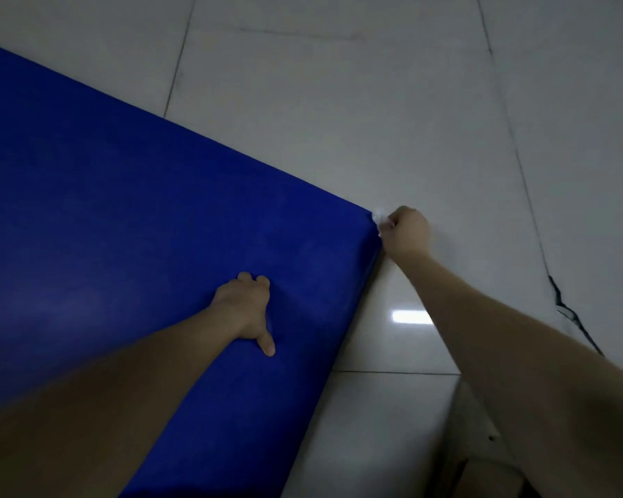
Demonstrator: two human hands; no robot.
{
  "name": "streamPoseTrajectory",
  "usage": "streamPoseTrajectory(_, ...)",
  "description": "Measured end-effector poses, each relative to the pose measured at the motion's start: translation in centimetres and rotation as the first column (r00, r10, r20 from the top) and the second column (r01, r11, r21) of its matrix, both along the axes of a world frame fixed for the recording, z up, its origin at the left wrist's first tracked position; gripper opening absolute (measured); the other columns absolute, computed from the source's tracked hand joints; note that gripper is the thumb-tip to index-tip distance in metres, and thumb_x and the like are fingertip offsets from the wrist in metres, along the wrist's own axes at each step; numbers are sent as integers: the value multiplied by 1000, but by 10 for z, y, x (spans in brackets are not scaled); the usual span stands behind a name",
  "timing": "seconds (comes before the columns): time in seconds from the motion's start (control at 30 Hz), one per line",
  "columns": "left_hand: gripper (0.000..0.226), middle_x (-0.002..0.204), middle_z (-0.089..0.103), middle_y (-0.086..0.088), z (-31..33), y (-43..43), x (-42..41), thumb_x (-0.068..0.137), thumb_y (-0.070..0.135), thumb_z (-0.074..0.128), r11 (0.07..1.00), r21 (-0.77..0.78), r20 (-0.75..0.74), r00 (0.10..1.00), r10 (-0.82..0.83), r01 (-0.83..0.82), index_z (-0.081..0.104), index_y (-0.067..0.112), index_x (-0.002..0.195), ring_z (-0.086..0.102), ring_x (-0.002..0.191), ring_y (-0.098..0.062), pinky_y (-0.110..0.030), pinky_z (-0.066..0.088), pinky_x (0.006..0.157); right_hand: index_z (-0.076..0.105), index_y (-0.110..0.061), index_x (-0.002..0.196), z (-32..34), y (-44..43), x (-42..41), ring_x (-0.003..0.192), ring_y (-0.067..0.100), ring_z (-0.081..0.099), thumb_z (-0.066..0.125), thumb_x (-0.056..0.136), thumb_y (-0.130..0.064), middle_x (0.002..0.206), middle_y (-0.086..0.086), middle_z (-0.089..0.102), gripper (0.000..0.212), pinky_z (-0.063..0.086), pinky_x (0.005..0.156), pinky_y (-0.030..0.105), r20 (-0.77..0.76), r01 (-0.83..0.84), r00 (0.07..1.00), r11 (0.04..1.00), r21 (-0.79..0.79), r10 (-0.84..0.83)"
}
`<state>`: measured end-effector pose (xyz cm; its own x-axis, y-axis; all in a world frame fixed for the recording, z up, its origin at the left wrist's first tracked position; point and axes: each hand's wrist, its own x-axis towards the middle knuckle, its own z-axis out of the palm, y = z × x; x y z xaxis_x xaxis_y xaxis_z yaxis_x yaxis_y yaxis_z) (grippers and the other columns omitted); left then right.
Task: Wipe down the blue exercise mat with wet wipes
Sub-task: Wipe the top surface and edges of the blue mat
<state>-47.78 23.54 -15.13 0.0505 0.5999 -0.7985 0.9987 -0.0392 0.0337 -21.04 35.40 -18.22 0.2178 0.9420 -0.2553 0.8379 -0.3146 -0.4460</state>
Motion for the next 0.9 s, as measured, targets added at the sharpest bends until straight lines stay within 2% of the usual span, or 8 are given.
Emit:
streamPoseTrajectory(0.2,125,140,39,-8,2,0,2,49,65,92,1000,1,-3,1000,-7,7,30,16,146,51,119,-22,-35,54,90,46,-13,66,6,-55,-26,54,15,44,50,103,-47,60,1,48,50,35,60,31,-80,-79,994,997,-20,77)
streamPoseTrajectory(0.4,120,134,42,-6,7,-1,3,47,67,92,1000,10,-5,1000,3,-3,35,18,141,51,109,-19,-34,54,87,55,-12,71,-18,-164,-55,63,20,57,58,100,-39,74,7,61,39,46,59,33,-222,-71,973,997,-43,60)
streamPoseTrajectory(0.53,124,137,41,-8,12,-3,4,48,66,92,1000,2,-1,1000,11,-11,32,17,145,52,115,-22,-36,54,90,58,-14,78,-10,-223,-74,70,18,57,46,102,-53,83,2,59,47,51,67,36,-285,-191,946,975,-110,154)
streamPoseTrajectory(0.63,125,139,40,-8,16,-3,4,49,66,91,1000,4,-3,1000,17,-17,31,17,146,52,118,-23,-38,55,92,64,-13,75,12,-232,-75,66,16,63,50,100,-53,74,2,66,49,56,68,35,-411,-293,894,925,-240,177)
streamPoseTrajectory(0.67,125,139,40,-8,17,-3,4,48,66,91,1000,2,-2,1000,19,-19,32,17,146,52,117,-23,-38,55,92,66,-11,74,17,-226,-69,62,15,64,55,100,-48,69,3,68,47,56,64,33,-457,-265,880,930,-255,125)
streamPoseTrajectory(0.73,126,138,40,-8,15,-2,4,47,67,92,1000,7,-8,1000,12,-12,32,17,146,51,117,-23,-38,55,92,67,-9,72,26,-196,-51,62,17,64,65,97,-33,66,4,68,35,54,62,34,-509,-3,852,971,-239,-122)
streamPoseTrajectory(0.8,128,139,40,-8,10,-2,3,47,67,92,1000,4,-7,1000,16,-16,30,17,147,50,119,-23,-38,54,93,67,-8,79,28,-159,-28,75,25,64,67,92,-13,82,11,68,15,52,65,36,-570,273,698,898,-347,-432)
streamPoseTrajectory(0.9,129,139,39,-8,8,-1,2,47,68,91,1000,2,-14,1000,8,-8,29,17,148,50,120,-23,-38,54,94,63,-7,92,34,-116,-8,87,30,63,57,94,-11,96,16,65,7,52,67,35,-606,370,524,801,-471,-598)
